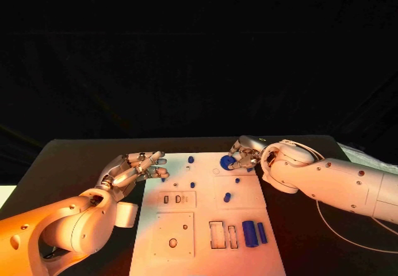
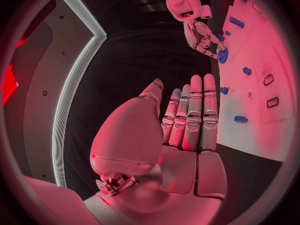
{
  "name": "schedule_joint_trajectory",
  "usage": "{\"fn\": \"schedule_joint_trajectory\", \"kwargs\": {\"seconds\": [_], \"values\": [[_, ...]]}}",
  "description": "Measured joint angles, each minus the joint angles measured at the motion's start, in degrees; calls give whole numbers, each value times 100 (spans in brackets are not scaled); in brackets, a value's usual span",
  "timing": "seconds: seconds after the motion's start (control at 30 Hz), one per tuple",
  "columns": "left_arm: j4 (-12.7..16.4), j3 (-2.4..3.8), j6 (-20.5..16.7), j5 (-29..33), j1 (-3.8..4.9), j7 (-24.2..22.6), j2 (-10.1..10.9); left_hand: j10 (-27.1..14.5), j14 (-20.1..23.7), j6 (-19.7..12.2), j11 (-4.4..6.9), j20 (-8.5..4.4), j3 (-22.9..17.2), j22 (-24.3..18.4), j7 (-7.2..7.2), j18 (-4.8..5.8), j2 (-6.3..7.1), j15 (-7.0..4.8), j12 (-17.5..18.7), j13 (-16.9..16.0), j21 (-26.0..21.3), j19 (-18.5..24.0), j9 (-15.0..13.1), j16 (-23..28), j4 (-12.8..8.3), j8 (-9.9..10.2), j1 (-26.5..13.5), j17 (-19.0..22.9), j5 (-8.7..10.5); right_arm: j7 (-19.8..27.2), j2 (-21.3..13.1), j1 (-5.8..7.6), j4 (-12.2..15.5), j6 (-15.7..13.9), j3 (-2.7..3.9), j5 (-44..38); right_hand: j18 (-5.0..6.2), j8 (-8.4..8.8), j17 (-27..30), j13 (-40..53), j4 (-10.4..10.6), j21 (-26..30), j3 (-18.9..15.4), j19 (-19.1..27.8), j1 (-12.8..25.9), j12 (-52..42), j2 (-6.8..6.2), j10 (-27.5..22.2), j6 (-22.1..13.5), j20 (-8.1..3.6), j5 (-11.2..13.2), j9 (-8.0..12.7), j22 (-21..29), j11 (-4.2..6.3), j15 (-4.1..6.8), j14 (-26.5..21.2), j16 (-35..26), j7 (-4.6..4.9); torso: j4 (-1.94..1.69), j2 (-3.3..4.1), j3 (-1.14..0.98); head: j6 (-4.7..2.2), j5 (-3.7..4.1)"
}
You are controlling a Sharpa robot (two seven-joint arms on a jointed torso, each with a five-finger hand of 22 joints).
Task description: Assemble the parts on the task board
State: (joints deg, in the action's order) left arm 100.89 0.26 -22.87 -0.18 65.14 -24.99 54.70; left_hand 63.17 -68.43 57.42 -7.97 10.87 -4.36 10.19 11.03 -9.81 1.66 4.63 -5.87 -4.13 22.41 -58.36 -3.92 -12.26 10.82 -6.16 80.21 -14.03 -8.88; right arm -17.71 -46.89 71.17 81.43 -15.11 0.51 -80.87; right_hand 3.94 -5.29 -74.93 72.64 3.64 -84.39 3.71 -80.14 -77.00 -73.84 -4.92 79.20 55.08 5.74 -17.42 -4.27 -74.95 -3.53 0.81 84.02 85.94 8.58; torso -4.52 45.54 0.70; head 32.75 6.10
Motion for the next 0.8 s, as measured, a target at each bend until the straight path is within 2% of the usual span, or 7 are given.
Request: {"fn": "schedule_joint_trajectory", "kwargs": {"seconds": [0.43, 0.5, 0.53, 0.57, 0.67, 0.73, 0.8], "values": [[-1, 0, 10, 0, 0, 4, 0, 0, 0, 0, 0, 0, 0, 0, 0, 0, 0, 0, 0, 0, 0, 0, 0, 0, 0, 0, 0, 0, 0, -47, 129, 0, -111, 85, 6, -187, 0, -25, 1, 123, 0, -40, 0, -50, -1, -106, 2, 79, 45, 11, 26, -3, 1, 5, 0, 0, 51, -5, 1, 1, 4, 44, -2], [-1, 0, 12, 0, 0, 5, 0, 0, 0, 0, 0, 0, 0, 0, 0, 0, 0, 0, 0, 0, 0, 0, 0, 0, 0, 0, 0, -1, 0, -55, 146, 0, -114, 96, 8, -253, 0, -70, 1, 176, 0, -67, 0, -103, -37, -161, 39, 108, 107, 1, 37, -6, 1, 15, 0, 0, 51, -22, 1, 1, 4, 51, -2], [-2, 0, 14, 0, 0, 6, 0, 0, 0, 0, 0, 0, 0, 0, 0, 0, 0, 0, 0, 0, 0, 0, 0, 0, 0, 12, 0, -8, 0, -59, 152, -2, -114, 100, 10, -290, -46, -89, 1, 207, -3, -90, 3, -144, -67, -191, 68, 129, 152, 0, 67, -14, 1, 36, 0, 0, 51, -27, 1, 1, 4, 52, 4], [-2, 0, 15, 0, 0, 7, 0, 0, 0, 0, 0, 0, 0, 0, 0, 0, 0, 0, 0, 0, 0, 0, 0, 0, 0, 23, 0, -14, 0, -64, 157, -5, -112, 103, 13, -331, -91, -101, 1, 228, -27, -115, 27, -160, -100, -221, 101, 159, 196, -16, 121, -18, 1, 32, 0, 0, 72, -39, 1, 0, 4, 52, 8], [-5, 0, 17, 0, 0, 10, 0, 0, 0, 20, 0, 0, 0, 0, 20, 0, 0, 0, 0, 0, 0, 0, 0, 29, 0, 23, 0, -15, 0, -83, 164, -18, -89, 104, 19, -504, -93, -160, 2, 247, -121, -188, 176, -278, -201, -351, 200, 237, 365, -52, 455, -21, 1, 92, 1, 0, 100, -75, 1, -1, 4, 55, 15], [-8, 0, 19, 0, 0, 13, 0, 0, 0, 20, 0, 0, 0, 0, 20, 0, 0, 0, 0, 0, 0, 0, 0, 29, 0, 23, 0, -28, 0, -96, 169, -26, -51, 92, 29, -656, -93, -194, 2, 247, -206, -216, 340, -351, -306, -420, 227, 292, 462, -65, 700, -21, 2, 121, 53, -6, 108, -88, 1, -1, 4, 59, 15], [-9, 0, 21, 0, 0, 16, -1, 0, 0, 20, 0, 0, -8, 0, 20, 0, 0, 0, 0, 0, 0, 0, 0, 29, -8, 23, 0, -29, 0, -104, 177, -32, -11, 74, 34, -798, -92, -194, 2, 249, -277, -239, 488, -367, -389, -465, 283, 329, 481, -81, 821, -19, 2, 144, 63, 2, 131, -71, 1, -1, 4, 62, 16]]}}
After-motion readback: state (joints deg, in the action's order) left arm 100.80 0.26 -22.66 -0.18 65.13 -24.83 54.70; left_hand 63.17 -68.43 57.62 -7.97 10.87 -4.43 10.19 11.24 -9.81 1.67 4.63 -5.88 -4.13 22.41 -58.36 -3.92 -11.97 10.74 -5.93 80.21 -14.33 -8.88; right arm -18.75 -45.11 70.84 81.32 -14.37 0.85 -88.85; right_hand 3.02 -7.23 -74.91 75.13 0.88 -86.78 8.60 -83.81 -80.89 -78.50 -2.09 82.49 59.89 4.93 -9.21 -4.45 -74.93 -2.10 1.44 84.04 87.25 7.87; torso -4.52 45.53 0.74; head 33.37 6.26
